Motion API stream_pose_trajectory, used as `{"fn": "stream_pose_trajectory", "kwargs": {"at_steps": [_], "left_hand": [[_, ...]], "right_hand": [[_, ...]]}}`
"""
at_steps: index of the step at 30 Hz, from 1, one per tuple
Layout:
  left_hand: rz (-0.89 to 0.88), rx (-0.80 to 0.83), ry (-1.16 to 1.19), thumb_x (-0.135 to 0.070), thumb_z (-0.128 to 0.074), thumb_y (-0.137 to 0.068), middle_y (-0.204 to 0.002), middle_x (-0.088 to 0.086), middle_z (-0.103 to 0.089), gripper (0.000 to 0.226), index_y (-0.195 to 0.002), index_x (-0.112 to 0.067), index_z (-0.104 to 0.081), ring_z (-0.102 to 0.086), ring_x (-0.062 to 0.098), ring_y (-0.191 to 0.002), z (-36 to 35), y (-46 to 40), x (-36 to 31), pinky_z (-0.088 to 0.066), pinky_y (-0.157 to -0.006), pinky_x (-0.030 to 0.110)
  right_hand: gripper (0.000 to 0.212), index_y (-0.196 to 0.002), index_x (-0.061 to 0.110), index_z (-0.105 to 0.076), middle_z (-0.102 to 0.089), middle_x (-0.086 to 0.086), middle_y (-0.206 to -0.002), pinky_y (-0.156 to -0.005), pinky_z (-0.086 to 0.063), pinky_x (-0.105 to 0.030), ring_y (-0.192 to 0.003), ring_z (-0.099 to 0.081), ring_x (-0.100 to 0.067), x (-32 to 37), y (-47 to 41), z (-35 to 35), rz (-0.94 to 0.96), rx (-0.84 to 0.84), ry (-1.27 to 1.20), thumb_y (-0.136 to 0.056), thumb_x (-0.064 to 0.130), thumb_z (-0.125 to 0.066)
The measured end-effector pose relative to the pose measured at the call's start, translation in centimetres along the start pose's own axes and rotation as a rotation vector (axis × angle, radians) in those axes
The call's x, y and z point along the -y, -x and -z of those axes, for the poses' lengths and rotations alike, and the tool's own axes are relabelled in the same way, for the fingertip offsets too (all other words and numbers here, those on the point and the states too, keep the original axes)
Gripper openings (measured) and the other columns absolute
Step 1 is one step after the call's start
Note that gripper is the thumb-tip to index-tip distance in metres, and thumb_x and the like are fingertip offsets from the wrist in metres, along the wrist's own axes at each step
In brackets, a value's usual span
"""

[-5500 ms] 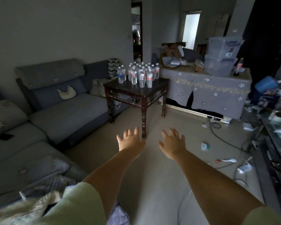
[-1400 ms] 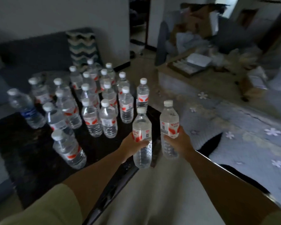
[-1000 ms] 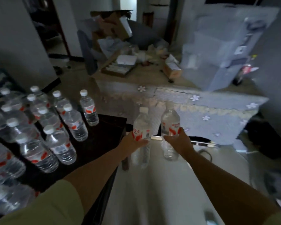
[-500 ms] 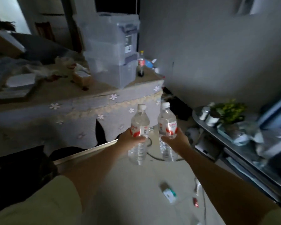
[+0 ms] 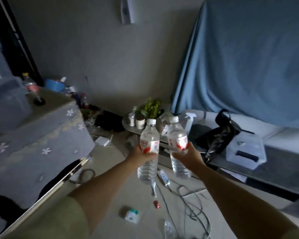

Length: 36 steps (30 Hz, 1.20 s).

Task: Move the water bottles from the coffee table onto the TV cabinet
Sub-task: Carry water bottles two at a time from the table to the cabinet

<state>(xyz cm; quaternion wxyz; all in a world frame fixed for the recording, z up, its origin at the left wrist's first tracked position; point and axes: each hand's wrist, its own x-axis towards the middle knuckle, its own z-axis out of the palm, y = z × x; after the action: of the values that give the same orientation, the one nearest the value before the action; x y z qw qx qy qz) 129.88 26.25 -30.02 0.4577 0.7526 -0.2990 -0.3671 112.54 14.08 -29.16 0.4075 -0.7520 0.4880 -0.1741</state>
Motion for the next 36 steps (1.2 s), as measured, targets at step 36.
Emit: {"fn": "stream_pose_trajectory", "kwargs": {"at_steps": [36], "left_hand": [[-0.409,1.051,-0.345,-0.026,-0.078,-0.076,-0.101,-0.001,-0.069,0.030,-0.103,-0.024,-0.065,-0.064,0.018,-0.091,-52.6,20.7,-11.5,-0.050,-0.081,0.028]], "right_hand": [[0.052,-0.118,0.015,-0.052,-0.066,-0.006,-0.109,-0.086,-0.053,-0.040,-0.096,-0.063,-0.025,-32.1,37.1,32.1,-0.697,-0.956,-0.105,-0.076,0.029,-0.078]]}}
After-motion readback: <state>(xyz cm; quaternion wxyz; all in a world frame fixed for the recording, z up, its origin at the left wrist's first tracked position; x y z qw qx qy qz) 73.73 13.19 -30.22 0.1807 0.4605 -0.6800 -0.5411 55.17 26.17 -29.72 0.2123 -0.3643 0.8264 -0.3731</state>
